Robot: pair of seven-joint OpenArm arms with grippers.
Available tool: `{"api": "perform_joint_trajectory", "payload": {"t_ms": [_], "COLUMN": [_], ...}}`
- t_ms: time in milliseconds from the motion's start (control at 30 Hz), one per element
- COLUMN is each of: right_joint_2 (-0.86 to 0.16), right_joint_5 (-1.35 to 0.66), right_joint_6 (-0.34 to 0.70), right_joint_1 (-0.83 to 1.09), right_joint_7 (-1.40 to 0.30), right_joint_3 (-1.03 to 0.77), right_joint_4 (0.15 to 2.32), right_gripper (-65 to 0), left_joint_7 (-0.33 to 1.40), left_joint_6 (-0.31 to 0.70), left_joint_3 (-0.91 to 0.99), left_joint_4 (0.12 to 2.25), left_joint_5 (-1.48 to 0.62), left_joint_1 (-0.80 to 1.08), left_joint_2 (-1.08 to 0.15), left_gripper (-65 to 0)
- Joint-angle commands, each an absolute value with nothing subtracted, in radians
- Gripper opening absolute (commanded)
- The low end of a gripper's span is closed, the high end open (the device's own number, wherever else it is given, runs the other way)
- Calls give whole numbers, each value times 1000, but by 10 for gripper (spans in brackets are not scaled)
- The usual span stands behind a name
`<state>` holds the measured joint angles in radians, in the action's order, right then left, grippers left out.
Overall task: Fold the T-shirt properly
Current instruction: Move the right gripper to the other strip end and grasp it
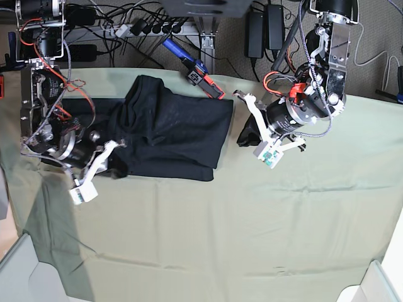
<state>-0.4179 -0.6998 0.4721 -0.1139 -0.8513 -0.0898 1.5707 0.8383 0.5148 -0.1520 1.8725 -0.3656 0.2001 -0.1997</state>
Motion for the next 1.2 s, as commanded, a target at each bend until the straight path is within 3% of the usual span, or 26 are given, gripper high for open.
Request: {"api": "perform_joint_trajectory", "payload": {"t_ms": [0,200,400,500,567,833,1167], "right_joint_2": [-437,-514,-641,-677,-696,-788,-754], "right_joint_5": [-706,-715,-782,-828,-868,-961,-967], "right_joint_6": [550,550,550,550,551,554,554], "right_joint_1": [-136,-135,-135,-135,-134,-85,-86], "right_joint_7": [-826,-852,-896,-928,-950,-1052,-1025], "right_joint_3": [-150,-424,-489,-489,-489,-410,-331], "right_joint_4": [1588,1560,1414,1333,1287,1237,1186], "right_gripper": [-650,-650,-650,-334,-213,-211,-211], "left_joint_7": [820,820,820,820,820,816,812], "left_joint_6": [537,540,540,540,540,540,543], "left_joint_3": [-151,-151,-151,-151,-151,-151,-151], "left_joint_4": [1889,1889,1889,1889,1889,1888,1889], "left_joint_5": [-377,-377,-378,-378,-378,-378,-377], "left_joint_1": [189,189,189,189,189,188,188], "left_joint_2": [-202,-202,-202,-202,-203,-202,-203], "left_gripper": [-626,-626,-626,-626,-626,-626,-626]}}
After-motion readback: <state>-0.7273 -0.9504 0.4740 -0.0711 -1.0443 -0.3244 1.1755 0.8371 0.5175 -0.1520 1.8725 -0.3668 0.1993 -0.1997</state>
